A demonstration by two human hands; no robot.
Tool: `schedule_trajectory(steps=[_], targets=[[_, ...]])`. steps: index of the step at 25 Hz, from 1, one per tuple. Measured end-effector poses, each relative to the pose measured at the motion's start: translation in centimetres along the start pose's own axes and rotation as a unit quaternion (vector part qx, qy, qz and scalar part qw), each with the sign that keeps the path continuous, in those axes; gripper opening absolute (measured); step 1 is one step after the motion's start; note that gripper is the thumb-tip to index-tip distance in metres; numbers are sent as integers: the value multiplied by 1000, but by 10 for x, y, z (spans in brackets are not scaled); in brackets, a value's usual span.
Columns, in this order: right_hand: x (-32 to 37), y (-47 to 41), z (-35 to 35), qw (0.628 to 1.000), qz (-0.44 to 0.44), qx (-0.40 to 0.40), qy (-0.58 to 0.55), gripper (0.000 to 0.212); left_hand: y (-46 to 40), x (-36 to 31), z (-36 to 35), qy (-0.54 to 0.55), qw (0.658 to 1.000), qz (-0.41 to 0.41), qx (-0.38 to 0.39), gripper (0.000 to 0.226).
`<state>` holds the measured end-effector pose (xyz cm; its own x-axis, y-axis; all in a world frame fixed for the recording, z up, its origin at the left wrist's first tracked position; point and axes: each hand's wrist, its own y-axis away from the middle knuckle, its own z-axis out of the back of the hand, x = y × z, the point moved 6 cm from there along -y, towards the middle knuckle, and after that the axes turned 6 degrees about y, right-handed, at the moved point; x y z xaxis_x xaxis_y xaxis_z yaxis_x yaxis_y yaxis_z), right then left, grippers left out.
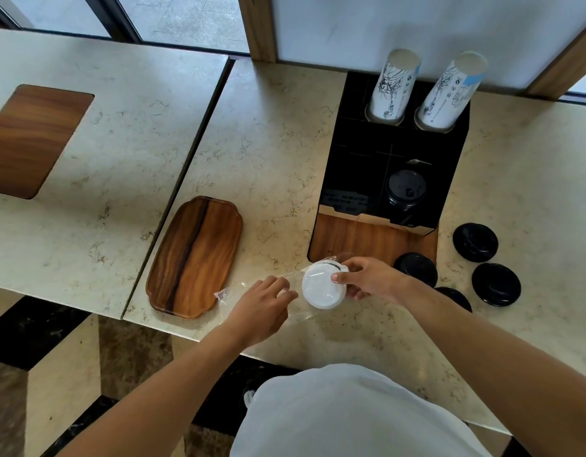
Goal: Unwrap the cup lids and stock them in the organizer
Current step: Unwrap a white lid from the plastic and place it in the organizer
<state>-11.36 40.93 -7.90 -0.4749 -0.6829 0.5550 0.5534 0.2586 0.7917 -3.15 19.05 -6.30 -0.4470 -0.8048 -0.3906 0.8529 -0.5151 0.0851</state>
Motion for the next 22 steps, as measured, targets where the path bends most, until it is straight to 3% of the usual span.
schedule_trajectory(steps=[4, 10, 17, 22], targets=[[10, -3, 6, 1000, -1, -22, 13, 40, -3, 6, -7, 8, 996, 70, 62, 46], [19, -3, 27, 994, 23, -102, 11, 35, 6, 15, -6, -41, 989, 132, 59, 40], [20, 1, 37, 957, 62, -236, -158, 47, 7, 35, -1, -46, 968, 241, 48, 45], [6, -2, 24, 933, 40, -181, -307, 49, 2, 56, 13, -41, 940, 337, 18, 41]])
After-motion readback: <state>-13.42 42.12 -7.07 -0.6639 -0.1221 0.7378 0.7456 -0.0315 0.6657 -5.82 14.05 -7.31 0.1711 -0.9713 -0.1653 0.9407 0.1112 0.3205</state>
